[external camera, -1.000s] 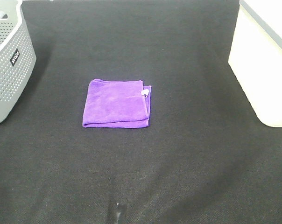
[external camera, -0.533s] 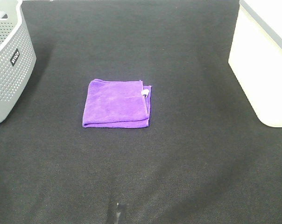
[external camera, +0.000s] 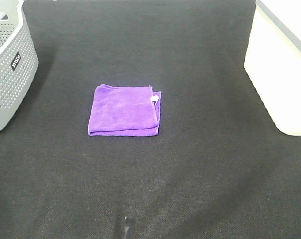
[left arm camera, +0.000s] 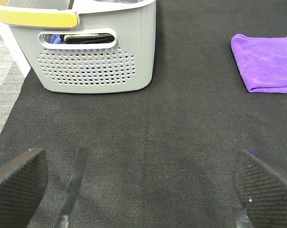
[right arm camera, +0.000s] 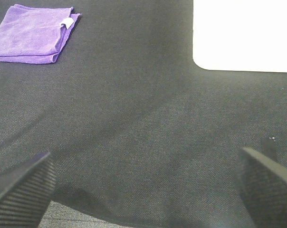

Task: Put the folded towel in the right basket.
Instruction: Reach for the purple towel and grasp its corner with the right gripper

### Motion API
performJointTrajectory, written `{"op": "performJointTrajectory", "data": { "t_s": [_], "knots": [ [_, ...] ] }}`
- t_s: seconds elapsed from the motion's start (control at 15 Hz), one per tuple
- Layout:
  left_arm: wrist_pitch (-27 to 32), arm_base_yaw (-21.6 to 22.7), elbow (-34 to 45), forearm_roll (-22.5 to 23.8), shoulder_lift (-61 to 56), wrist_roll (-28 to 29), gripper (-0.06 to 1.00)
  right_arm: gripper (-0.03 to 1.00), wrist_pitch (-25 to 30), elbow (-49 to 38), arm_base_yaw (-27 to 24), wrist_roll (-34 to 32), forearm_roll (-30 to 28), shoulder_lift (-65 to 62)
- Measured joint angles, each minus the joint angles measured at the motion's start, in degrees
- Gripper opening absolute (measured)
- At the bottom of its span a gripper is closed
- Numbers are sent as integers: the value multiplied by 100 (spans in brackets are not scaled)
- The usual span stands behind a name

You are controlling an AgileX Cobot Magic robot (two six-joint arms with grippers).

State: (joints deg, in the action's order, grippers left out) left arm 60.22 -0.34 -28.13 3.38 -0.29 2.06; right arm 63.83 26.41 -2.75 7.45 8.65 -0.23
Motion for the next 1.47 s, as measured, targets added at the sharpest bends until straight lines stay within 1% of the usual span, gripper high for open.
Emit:
{"op": "performJointTrajectory", "data": {
  "t_s": [0.13, 0.2, 0.27, 0.33, 0.4, 0.47, 0.6, 0.67, 0.73, 0.87, 0.93, 1.13, 1.2, 1.27, 1.4, 1.47],
  "knots": [
    [0, 0, 0, 0, 0, 0, 99, 98, -6, 0, 0, 0, -40, 126],
    [0, 0, 0, 0, 0, 0, 99, 98, -103, 80, 0, 0, -149, 430],
    [0, 0, 0, 0, 0, 0, 99, 98, -212, 292, 0, -6, -258, 1008],
    [0, 0, 0, 0, 0, 0, 99, 98, -212, 292, 0, -6, -258, 1008],
    [0, 0, 0, 0, 0, 0, 99, 98, -189, 1461, 0, -138, -292, 3014],
    [0, 0, 0, 0, 0, 0, 99, 98, -189, 1461, 0, -138, -292, 3014],
    [0, 0, 0, 0, 0, 0, 99, 98, -6, 2722, 0, -160, -223, 4704],
    [0, 0, 0, 0, 0, 0, 99, 98, 103, 3300, 0, -143, -74, 5351],
    [0, 0, 0, 0, 0, 0, 99, 98, 223, 3879, 0, -57, 201, 5947],
    [0, 0, 0, 0, 0, 0, 99, 98, 298, 4927, 17, 235, 1071, 7042],
    [0, 0, 0, 0, 0, 0, 99, 98, 292, 5323, 201, 286, 1398, 7603],
    [0, 0, 0, 0, 0, 0, 99, 98, -109, 6028, 1341, 143, 1730, 9471],
    [0, 0, 0, 0, 0, 0, 99, 98, -143, 6274, 1627, 138, 1902, 10113],
    [0, 0, 0, 0, 0, 0, 99, 98, -138, 6698, 1862, 160, 2269, 10955],
    [0, 0, 0, 0, 0, 0, 99, 98, -166, 7219, 1931, 189, 2733, 11757],
    [0, 0, 0, 0, 0, 0, 99, 98, -292, 7403, 1931, 206, 2911, 12044]
  ]
}}
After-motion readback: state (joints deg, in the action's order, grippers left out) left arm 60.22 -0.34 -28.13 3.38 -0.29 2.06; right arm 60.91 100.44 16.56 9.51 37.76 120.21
